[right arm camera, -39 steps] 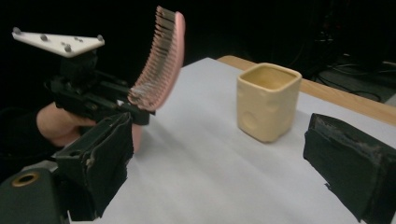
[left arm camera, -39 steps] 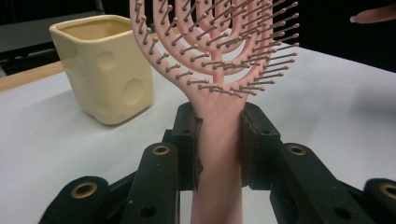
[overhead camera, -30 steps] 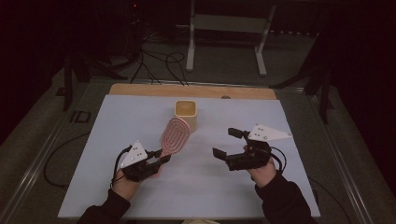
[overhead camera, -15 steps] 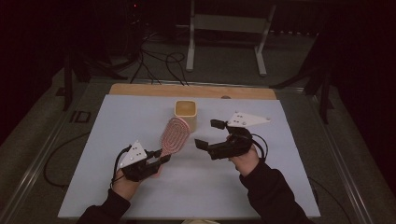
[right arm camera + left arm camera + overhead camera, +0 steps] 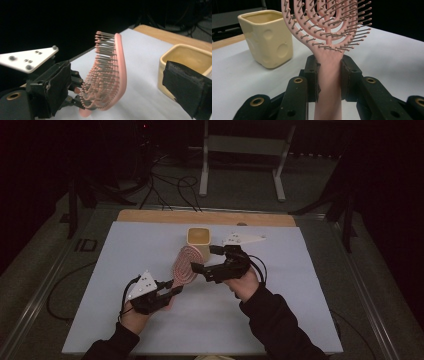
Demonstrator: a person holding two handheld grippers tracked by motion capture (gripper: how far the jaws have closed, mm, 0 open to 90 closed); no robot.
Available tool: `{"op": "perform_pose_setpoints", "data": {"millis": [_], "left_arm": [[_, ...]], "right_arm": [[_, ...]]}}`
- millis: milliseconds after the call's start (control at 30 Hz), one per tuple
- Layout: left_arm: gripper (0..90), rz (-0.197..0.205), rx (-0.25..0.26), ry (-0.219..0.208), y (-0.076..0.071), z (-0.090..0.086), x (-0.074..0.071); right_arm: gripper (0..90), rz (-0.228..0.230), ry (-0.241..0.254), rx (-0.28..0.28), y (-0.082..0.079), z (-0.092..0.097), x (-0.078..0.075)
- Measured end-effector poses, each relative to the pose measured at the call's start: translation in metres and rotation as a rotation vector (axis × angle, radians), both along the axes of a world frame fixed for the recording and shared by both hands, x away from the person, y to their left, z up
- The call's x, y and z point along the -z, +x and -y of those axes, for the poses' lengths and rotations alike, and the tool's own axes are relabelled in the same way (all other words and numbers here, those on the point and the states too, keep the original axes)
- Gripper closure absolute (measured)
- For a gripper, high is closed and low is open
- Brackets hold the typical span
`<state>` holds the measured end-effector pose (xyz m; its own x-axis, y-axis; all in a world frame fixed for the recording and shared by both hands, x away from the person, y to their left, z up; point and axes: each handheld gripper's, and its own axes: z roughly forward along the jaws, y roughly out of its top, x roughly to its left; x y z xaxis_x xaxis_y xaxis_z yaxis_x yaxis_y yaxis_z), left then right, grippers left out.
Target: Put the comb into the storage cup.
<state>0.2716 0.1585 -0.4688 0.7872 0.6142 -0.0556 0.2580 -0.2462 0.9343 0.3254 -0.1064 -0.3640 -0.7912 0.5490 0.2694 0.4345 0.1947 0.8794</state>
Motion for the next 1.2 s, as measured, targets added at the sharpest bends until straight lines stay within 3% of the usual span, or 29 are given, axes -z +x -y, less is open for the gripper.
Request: {"op": "perform_pose_setpoints", "data": {"millis": [167, 333, 700, 1000, 1200], "left_arm": [[72.1, 0.003, -0.001, 0.001, 0.000, 0.001, 0.001], [72.1, 0.005, -0.002, -0.003, 0.000, 0.000, 0.001], [72.1, 0.007, 0.008, -0.004, 0.000, 0.002, 0.001], [72.0, -0.004, 0.003, -0.016, 0.001, 0.001, 0.001], [71.9, -0.010, 0.005, -0.022, 0.002, 0.001, 0.001]], "right_arm": [[8.5, -0.042, 0.016, -0.011, 0.003, -0.009, 0.003], [14.9, -0.070, 0.015, -0.002, 0.005, -0.014, 0.006], [37.0, -0.139, 0.020, -0.020, 0.009, -0.020, 0.015], [54.4, -0.152, 0.034, -0.032, 0.010, -0.021, 0.017], [58.7, -0.150, 0.039, -0.037, 0.009, -0.021, 0.017]]}}
